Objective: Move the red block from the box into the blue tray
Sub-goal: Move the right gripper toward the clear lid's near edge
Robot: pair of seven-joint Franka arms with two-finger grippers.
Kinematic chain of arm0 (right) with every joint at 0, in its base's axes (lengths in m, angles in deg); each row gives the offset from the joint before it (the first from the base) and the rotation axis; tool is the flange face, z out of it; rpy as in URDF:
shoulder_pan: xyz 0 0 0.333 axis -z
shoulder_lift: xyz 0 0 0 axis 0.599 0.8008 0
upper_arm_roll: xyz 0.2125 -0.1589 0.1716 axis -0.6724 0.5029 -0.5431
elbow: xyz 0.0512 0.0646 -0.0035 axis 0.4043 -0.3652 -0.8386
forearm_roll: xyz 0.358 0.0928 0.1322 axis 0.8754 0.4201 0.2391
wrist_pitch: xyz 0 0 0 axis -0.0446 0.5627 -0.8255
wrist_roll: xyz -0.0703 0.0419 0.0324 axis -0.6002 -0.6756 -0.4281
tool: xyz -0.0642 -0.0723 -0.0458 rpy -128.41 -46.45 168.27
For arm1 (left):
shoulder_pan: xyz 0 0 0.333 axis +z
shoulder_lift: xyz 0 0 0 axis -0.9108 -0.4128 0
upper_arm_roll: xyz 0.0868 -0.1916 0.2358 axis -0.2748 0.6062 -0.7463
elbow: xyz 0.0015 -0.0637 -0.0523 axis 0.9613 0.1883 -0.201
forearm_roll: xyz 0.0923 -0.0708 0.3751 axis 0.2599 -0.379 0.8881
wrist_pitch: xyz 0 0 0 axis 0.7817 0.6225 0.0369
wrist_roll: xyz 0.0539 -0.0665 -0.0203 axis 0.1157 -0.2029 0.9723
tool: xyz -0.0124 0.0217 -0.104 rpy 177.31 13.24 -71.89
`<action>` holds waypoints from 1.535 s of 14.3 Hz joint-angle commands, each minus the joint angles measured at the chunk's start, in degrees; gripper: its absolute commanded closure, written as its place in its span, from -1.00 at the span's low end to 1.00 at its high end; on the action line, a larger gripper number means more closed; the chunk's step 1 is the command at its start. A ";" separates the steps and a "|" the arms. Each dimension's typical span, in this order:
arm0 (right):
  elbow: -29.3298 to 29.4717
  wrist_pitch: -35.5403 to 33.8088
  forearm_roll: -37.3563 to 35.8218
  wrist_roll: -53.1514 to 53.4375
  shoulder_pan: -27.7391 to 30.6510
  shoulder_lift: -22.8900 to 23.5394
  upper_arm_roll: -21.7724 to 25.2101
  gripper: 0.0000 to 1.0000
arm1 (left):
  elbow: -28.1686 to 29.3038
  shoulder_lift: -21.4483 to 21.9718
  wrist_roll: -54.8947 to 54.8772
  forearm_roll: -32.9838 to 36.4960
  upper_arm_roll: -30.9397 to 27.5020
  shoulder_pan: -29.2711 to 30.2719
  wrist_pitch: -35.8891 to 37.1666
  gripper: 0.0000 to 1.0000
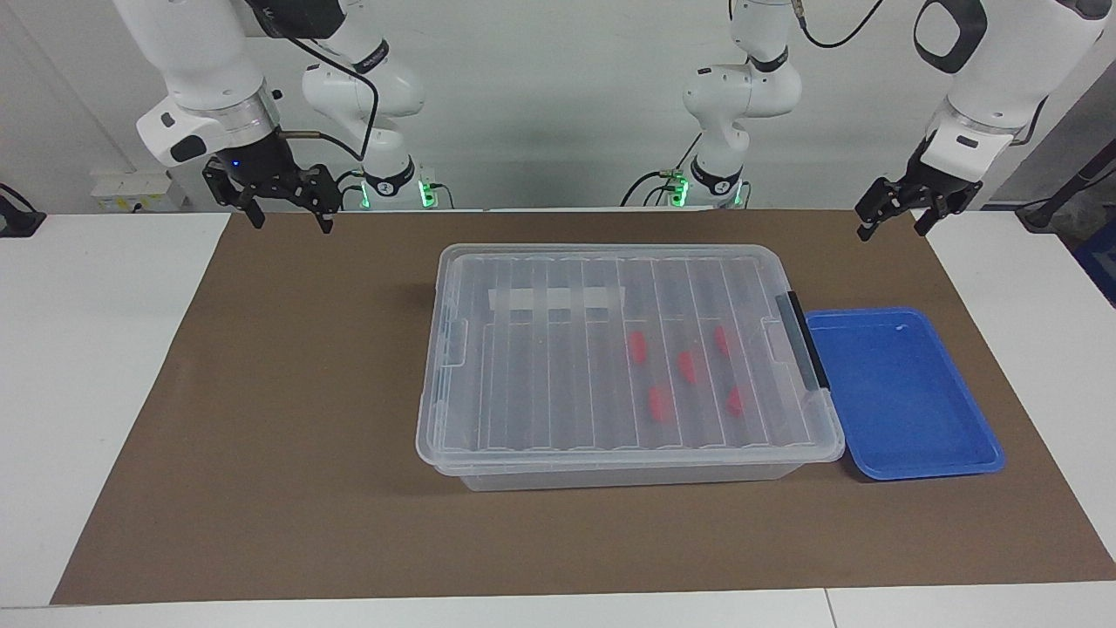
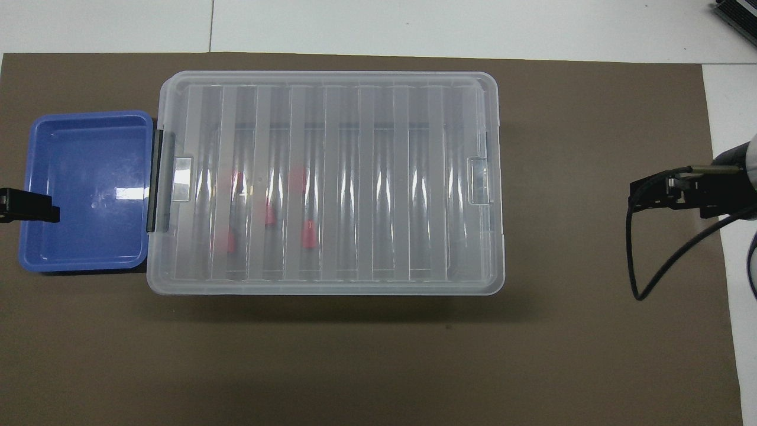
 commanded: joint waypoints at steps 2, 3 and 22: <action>-2.18 1.12 -0.09 0.54 0.56 -1.77 -0.29 -1.00 | -0.16 0.60 0.01 -0.57 -0.18 0.11 0.98 -1.00; -2.18 1.21 -0.09 0.37 0.65 -1.77 -0.29 -1.00 | -0.16 0.60 0.01 -0.57 -0.18 0.11 0.98 -1.00; -11.85 27.48 -0.09 12.83 -8.48 6.48 -0.82 -0.85 | -0.16 0.60 0.01 -0.66 -0.18 0.11 1.07 -1.00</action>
